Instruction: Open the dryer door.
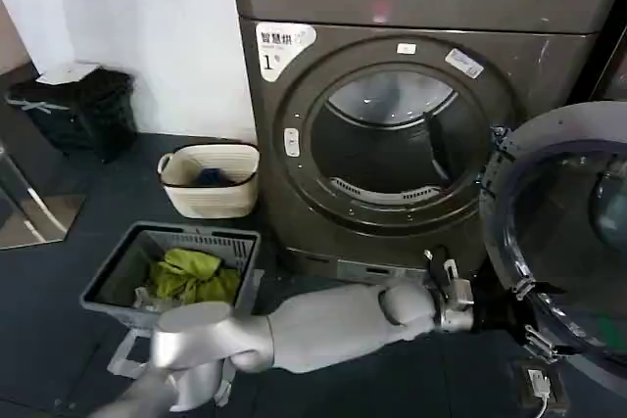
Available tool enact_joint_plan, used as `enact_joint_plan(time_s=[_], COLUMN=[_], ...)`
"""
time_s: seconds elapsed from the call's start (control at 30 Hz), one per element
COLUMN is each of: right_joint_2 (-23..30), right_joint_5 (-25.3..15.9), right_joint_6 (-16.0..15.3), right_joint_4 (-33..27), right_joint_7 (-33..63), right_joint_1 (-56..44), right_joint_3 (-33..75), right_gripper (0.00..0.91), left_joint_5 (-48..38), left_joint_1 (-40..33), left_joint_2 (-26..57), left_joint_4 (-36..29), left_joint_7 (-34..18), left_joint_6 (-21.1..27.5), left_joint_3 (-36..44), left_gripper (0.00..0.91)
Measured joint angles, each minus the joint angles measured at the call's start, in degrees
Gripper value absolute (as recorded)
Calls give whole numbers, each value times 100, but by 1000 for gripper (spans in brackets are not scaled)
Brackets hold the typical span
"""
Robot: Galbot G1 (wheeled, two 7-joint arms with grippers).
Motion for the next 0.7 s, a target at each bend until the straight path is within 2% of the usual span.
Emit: enact_joint_plan(time_s=[0.17,0.43,0.7], right_joint_2=[34,19,-13], right_joint_5=[59,128,124], right_joint_6=[-37,-73,-85], right_joint_4=[0,55,114], right_joint_7=[-2,-100,-169], right_joint_1=[-32,-71,-61], right_joint_3=[2,-58,-170], right_gripper=[907,907,907], left_joint_5=[-13,156,250], left_joint_1=[-87,-61,-70], left_joint_2=[-1,0,-1], left_joint_4=[-1,-58,-531], left_joint_7=[-31,-370,-600], left_joint_6=[-31,-226,-128], left_joint_3=[13,-29,-31], left_gripper=[907,907,907])
